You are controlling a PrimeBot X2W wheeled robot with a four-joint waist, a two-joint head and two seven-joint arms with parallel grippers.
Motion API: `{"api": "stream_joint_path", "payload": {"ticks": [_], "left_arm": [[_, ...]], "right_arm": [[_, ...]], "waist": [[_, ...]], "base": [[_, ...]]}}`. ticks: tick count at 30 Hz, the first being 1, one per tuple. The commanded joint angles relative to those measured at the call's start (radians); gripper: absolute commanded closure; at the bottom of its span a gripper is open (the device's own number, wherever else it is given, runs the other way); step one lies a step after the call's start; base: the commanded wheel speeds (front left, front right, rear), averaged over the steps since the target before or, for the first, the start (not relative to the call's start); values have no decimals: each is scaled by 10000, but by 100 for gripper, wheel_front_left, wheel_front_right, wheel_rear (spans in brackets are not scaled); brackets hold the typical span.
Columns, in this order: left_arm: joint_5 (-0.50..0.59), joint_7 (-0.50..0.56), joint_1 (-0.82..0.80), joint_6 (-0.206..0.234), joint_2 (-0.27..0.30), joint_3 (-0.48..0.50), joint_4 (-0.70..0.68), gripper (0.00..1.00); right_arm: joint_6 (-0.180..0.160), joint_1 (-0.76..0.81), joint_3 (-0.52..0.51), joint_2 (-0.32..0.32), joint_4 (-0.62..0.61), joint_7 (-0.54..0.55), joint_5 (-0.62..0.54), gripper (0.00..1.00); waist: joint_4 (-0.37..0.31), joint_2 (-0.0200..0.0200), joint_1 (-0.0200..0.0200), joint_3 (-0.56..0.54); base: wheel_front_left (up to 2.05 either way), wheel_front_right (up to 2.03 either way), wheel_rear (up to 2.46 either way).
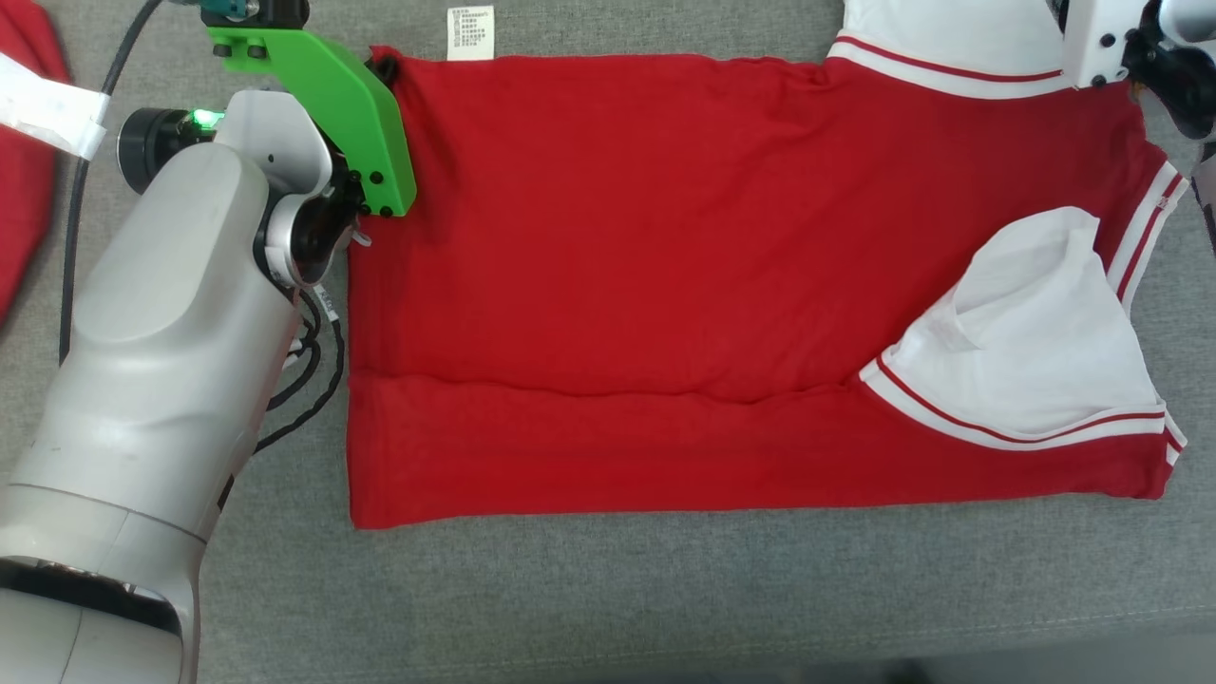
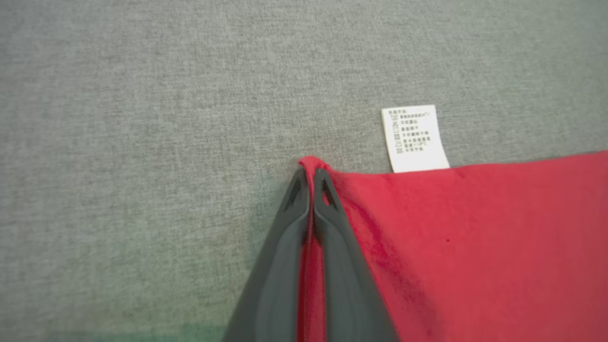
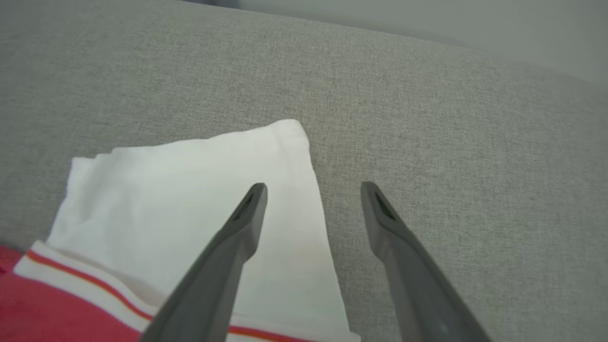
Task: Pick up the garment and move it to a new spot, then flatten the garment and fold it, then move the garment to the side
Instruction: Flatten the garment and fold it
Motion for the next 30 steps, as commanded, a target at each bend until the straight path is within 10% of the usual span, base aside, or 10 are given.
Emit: {"api": "stream_joint_path", "payload": {"ticks": [1,16,17,19,30], "left_arm": [[-46,64,-33,-60,25,-2,95,100],[-241,-478,-479,-106,-132,242,-382,100],[-266,-512,-494,-111,-179,245,-407,100],[-272,-557,-544,-95,-230,234,-431,100],[-134,-1504,-570,-107,-135,374,-326,100]], "right_arm": [[1,-256,44,-128,55,-58,10,0],[1,-879,388,-471,1013,-250,228,0],[1,-896,472,-452,1080,-213,237,13],[3,-897,584,-397,1222,-162,272,100],[-8,-1478,59,-421,1420,-2560,-582,100]], "waist": [[85,-1,0,151],[905,-1,0,918],[926,-1,0,982],[942,-1,0,1057],[729,-1,0,692]], "base": [[0,0,0],[0,0,0],[0,0,0],[0,0,0],[0,0,0]]}}
